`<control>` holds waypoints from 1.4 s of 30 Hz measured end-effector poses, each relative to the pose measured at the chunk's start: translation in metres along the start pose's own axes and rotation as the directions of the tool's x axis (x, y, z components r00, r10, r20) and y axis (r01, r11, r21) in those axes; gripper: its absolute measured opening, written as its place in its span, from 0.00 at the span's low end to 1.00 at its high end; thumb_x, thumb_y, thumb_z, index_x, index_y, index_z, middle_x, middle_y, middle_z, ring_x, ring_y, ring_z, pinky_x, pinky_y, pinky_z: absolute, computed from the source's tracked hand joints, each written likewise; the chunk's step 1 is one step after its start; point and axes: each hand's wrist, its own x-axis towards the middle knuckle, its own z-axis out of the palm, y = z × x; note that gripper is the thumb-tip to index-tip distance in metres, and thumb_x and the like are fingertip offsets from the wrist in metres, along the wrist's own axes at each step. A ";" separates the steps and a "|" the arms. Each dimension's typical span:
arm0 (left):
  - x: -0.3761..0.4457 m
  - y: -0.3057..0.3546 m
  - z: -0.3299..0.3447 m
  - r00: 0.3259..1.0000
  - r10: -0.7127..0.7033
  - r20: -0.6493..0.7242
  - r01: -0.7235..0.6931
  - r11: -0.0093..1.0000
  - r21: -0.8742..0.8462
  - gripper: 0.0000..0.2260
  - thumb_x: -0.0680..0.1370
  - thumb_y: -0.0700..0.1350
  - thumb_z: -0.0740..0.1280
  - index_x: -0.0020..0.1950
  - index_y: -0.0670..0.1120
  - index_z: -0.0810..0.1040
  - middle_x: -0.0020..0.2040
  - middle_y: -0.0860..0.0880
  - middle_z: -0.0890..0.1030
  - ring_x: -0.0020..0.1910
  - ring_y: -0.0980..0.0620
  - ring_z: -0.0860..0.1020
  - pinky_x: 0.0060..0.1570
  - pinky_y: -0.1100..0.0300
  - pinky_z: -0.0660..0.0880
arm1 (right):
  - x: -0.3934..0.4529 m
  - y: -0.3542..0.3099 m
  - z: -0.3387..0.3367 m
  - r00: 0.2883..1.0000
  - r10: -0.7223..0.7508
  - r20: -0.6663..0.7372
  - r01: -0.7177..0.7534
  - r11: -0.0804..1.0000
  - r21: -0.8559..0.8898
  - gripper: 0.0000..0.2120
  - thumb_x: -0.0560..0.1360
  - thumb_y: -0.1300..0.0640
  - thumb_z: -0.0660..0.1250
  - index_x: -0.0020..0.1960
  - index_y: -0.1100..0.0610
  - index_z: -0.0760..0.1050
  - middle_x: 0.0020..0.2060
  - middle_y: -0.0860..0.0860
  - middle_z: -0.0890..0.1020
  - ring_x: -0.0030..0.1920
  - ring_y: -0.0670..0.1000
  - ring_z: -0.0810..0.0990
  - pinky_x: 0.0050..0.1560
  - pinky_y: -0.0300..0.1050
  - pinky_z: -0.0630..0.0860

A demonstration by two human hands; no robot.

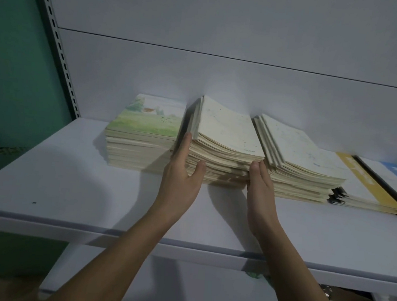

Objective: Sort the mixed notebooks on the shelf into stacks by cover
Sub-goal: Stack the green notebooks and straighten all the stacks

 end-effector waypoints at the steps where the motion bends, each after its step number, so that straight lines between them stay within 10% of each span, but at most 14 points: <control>1: 0.000 -0.002 0.001 1.000 -0.004 -0.002 0.004 1.000 -0.028 0.29 0.81 0.45 0.63 0.79 0.55 0.55 0.76 0.61 0.61 0.72 0.65 0.59 0.67 0.73 0.59 | -0.001 0.001 -0.002 1.000 -0.010 0.029 0.010 1.000 -0.013 0.13 0.84 0.50 0.52 0.59 0.53 0.72 0.56 0.44 0.77 0.57 0.43 0.74 0.60 0.42 0.67; 6: -0.001 -0.027 -0.001 0.997 -0.071 -0.033 0.068 0.993 -0.099 0.30 0.77 0.54 0.63 0.78 0.56 0.57 0.75 0.57 0.67 0.74 0.56 0.65 0.72 0.47 0.64 | -0.002 0.009 -0.012 0.988 -0.126 0.085 0.143 0.959 -0.245 0.07 0.80 0.58 0.60 0.57 0.50 0.72 0.46 0.37 0.79 0.46 0.34 0.76 0.46 0.29 0.70; 9: 0.004 -0.034 -0.001 0.996 -0.088 -0.021 0.086 0.993 -0.085 0.32 0.75 0.59 0.63 0.77 0.55 0.60 0.72 0.56 0.71 0.71 0.56 0.69 0.70 0.47 0.67 | -0.002 0.009 -0.010 0.988 -0.152 0.035 0.155 0.930 -0.333 0.05 0.80 0.57 0.61 0.47 0.50 0.69 0.32 0.40 0.74 0.34 0.35 0.73 0.34 0.27 0.65; 20: 0.018 -0.029 0.007 0.992 -0.014 -0.128 0.008 0.999 -0.042 0.26 0.78 0.53 0.67 0.75 0.50 0.67 0.63 0.55 0.79 0.56 0.52 0.80 0.62 0.53 0.75 | 0.007 0.009 0.006 0.979 -0.133 -0.155 0.074 0.938 -0.338 0.15 0.81 0.53 0.60 0.36 0.51 0.68 0.31 0.45 0.73 0.33 0.40 0.71 0.32 0.30 0.64; 25: 0.023 -0.026 0.010 0.984 -0.005 -0.176 0.003 1.000 -0.015 0.23 0.78 0.49 0.68 0.73 0.46 0.71 0.63 0.51 0.80 0.57 0.57 0.80 0.62 0.55 0.75 | 0.014 0.009 0.013 0.968 -0.115 -0.221 0.039 0.946 -0.321 0.12 0.82 0.54 0.59 0.45 0.55 0.78 0.36 0.46 0.78 0.38 0.47 0.73 0.34 0.38 0.63; 33: 0.024 -0.044 0.002 0.998 -0.050 -0.029 0.050 0.999 0.003 0.33 0.73 0.50 0.72 0.76 0.52 0.64 0.68 0.53 0.76 0.67 0.54 0.74 0.67 0.49 0.71 | 0.007 0.015 0.000 0.996 -0.084 -0.021 0.074 0.950 -0.304 0.12 0.79 0.54 0.64 0.39 0.56 0.67 0.34 0.54 0.74 0.36 0.50 0.72 0.33 0.37 0.63; 42: 0.025 -0.040 0.004 0.998 -0.014 -0.054 0.012 0.999 -0.034 0.26 0.78 0.43 0.68 0.76 0.47 0.66 0.68 0.52 0.76 0.64 0.56 0.76 0.65 0.52 0.73 | 0.014 0.015 0.009 0.976 -0.103 -0.190 0.032 0.939 -0.341 0.13 0.81 0.55 0.60 0.39 0.58 0.71 0.36 0.50 0.77 0.37 0.49 0.72 0.33 0.31 0.64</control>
